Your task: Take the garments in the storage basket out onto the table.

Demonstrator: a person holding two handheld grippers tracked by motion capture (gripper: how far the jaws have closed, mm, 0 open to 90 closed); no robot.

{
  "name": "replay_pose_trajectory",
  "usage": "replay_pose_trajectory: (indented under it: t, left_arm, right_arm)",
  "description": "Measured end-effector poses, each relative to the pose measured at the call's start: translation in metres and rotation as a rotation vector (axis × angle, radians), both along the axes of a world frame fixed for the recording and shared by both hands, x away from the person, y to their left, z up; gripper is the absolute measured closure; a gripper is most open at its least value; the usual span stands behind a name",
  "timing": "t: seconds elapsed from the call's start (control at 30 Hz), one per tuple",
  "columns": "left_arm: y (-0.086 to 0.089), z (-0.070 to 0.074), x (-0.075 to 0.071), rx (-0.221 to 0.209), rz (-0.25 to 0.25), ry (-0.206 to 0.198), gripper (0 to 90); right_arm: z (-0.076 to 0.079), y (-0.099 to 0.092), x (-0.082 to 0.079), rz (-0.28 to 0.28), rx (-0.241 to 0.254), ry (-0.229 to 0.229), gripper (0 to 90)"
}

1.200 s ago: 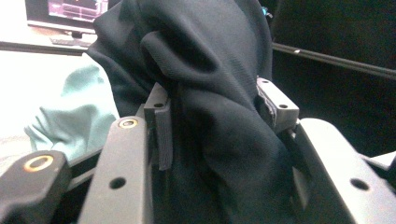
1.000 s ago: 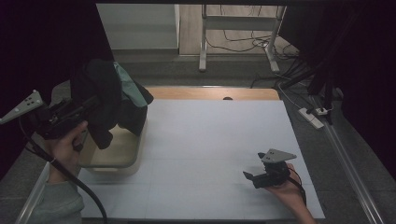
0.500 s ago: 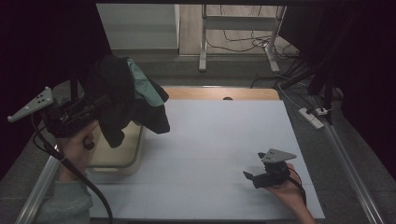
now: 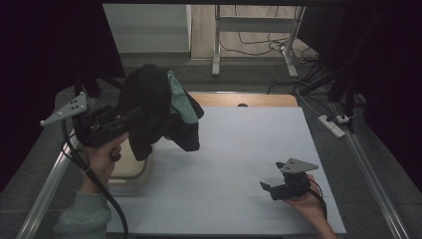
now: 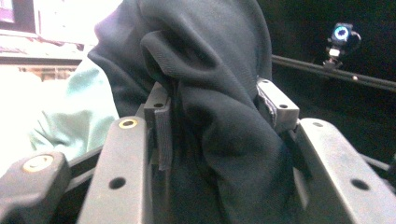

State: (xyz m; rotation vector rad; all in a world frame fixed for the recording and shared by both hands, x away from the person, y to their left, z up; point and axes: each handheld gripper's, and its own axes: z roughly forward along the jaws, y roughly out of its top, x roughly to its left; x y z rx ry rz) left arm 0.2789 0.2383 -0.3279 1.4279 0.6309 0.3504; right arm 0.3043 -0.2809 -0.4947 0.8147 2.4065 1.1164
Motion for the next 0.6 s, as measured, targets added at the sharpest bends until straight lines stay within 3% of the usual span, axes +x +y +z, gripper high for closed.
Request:
replay_pose_trajectory:
  t: [0.43, 0.6]
  left_arm:
    - [-0.034, -0.01, 0.0, 0.049, -0.111, 0.039, 55.0]
    - [-0.056, -0.021, 0.004, 0.119, -0.154, 0.077, 54.9]
  right_arm:
    - [0.001, -0.001, 0.0, 0.002, 0.001, -0.002, 7.0]
    - [0.001, -0.001, 0.0, 0.004, -0.003, -0.002, 7.0]
